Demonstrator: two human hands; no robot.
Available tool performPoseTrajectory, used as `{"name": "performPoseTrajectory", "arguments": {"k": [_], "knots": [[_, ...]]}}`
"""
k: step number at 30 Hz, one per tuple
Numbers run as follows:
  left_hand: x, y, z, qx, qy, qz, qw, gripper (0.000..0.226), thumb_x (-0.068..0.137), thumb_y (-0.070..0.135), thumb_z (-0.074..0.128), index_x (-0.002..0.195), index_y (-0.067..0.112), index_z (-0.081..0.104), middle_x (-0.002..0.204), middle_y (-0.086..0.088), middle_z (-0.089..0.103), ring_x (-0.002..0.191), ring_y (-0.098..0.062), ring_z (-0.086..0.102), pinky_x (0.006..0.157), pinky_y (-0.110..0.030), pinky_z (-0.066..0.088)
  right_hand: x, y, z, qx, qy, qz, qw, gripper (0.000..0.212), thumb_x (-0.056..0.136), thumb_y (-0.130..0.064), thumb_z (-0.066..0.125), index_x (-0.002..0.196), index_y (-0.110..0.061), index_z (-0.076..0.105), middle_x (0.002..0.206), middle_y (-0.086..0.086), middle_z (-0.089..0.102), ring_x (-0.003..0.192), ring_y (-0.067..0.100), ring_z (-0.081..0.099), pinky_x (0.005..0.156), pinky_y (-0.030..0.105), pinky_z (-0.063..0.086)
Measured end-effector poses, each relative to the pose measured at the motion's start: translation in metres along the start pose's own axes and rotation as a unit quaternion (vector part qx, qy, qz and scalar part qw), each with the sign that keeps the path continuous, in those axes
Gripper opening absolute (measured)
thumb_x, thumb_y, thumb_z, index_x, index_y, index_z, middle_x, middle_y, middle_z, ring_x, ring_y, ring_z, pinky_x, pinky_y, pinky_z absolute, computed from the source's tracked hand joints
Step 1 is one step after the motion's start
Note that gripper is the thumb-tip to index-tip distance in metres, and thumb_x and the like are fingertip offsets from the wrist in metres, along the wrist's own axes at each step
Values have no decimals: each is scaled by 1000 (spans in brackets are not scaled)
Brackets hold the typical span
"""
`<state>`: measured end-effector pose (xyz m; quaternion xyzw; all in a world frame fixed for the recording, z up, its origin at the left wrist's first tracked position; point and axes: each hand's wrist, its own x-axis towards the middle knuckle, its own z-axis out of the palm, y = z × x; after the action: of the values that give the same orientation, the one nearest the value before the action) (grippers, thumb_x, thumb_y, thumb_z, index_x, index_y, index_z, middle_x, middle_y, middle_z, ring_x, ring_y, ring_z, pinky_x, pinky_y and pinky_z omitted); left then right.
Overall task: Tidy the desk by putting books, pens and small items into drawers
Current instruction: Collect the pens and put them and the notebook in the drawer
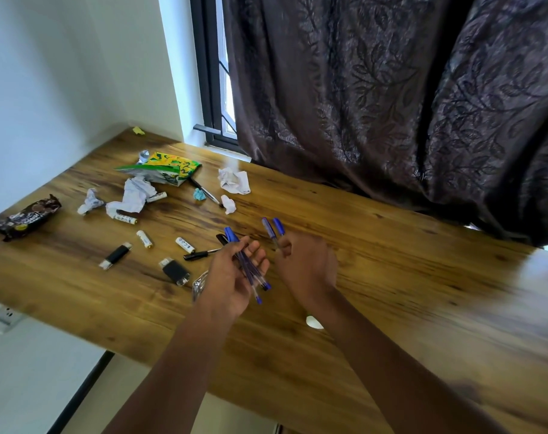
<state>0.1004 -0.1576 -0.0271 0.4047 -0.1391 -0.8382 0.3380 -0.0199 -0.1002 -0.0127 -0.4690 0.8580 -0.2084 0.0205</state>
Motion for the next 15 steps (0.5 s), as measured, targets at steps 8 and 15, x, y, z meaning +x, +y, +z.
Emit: {"name": "performPoseTrajectory", "arguments": {"k": [8,15], "knots": [[-2,-6,5,-55,-36,0,998,43,94,59,61,89,17,68,85,-2,73,73,-17,72,67,-30,58,-20,-19,-1,45,-36,-130,990,25,93,-26,62,115,-26,72,107,-2,71,94,18,67,81,38,58],[3,-4,1,-70,-31,-5,997,19,95,38,68,94,19,68,100,-3,74,90,-17,72,99,-34,54,-19,-16,9,60,-18,-156,986,23,97,-32,58,112,-26,74,104,-5,71,90,13,64,77,36,57]]}}
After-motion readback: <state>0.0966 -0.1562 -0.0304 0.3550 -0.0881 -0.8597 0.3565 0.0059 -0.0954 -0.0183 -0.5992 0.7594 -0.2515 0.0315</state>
